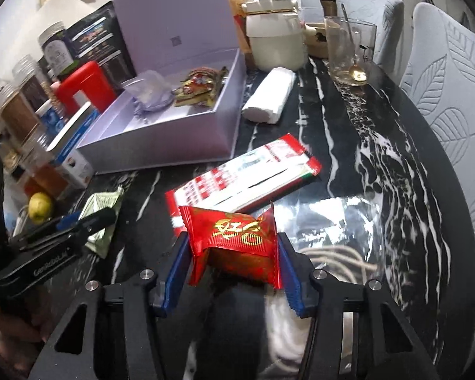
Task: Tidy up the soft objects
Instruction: 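Lift the green packet with the left gripper while the right gripper lifts the red candy packet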
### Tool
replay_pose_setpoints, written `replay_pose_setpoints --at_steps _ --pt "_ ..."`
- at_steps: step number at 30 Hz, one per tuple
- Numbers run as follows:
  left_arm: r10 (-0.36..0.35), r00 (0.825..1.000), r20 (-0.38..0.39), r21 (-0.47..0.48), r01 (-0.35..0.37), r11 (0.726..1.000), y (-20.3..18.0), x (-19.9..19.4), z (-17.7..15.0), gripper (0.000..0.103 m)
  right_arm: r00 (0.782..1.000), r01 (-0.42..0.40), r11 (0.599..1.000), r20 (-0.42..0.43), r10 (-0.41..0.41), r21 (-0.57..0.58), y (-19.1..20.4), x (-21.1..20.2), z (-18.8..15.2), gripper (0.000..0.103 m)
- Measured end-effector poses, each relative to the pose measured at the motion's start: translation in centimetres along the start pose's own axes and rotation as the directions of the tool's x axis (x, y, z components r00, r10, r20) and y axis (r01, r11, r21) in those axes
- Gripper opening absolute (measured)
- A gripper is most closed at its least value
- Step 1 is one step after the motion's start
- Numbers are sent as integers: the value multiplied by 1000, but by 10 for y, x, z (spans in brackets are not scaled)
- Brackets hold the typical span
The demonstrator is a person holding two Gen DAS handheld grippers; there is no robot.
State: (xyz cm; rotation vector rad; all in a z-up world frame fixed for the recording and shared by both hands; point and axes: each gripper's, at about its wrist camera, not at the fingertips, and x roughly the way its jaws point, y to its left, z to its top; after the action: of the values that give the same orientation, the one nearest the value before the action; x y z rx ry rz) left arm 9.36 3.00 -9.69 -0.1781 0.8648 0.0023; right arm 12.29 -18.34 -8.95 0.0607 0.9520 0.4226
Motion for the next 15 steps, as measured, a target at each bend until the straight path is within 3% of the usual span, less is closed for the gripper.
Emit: replay_pose_setpoints --at_steps 15 --pt "-15 999 49 37 14 999 -5 -49 -30 34 998 -51 998 45 53 -28 30 -40 -47 52"
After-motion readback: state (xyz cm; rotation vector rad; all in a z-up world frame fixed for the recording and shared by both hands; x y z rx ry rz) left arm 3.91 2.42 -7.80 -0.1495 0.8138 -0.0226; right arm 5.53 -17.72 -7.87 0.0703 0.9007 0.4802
